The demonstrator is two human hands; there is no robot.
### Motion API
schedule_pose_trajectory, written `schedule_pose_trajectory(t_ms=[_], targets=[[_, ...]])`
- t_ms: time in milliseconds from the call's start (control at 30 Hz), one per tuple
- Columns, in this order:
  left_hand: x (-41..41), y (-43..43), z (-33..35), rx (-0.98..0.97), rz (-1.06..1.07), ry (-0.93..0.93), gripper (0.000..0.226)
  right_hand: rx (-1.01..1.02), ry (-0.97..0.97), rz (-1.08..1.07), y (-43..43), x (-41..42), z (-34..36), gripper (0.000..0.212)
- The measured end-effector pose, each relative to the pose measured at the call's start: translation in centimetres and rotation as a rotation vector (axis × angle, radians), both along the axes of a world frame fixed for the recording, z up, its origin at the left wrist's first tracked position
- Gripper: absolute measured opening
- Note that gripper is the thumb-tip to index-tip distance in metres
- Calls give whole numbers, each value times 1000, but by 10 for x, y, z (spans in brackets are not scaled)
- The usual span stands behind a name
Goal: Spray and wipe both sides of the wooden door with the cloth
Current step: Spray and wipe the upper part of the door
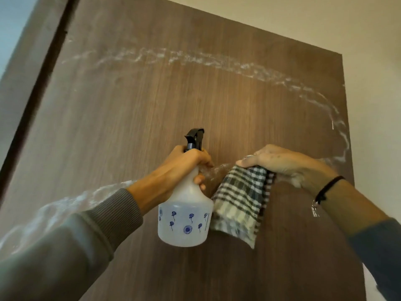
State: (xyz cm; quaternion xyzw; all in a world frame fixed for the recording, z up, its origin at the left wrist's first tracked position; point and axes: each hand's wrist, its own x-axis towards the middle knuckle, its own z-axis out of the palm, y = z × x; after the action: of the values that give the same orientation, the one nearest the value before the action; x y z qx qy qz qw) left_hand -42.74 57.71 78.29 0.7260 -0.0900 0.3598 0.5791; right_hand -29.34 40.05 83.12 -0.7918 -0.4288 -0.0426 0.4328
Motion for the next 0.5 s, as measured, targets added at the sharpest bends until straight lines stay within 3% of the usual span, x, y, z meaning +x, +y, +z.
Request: schedule_pose_trajectory(t_ms=[167, 333, 400, 500], targets=[[-9, 5, 19, -3, -36, -30, 13, 432, 207, 74, 13, -9, 12, 21], [-26, 17, 37, -2, -32, -43, 18, 805, 431, 434, 36, -23, 39, 53], [-34, 23, 46, -34, 4, -80, 24, 903, 449, 471, 51, -31, 47, 49], [-49, 36, 61, 7, 35, -106, 15, 1055, 508, 482, 80, -39, 54, 43]])
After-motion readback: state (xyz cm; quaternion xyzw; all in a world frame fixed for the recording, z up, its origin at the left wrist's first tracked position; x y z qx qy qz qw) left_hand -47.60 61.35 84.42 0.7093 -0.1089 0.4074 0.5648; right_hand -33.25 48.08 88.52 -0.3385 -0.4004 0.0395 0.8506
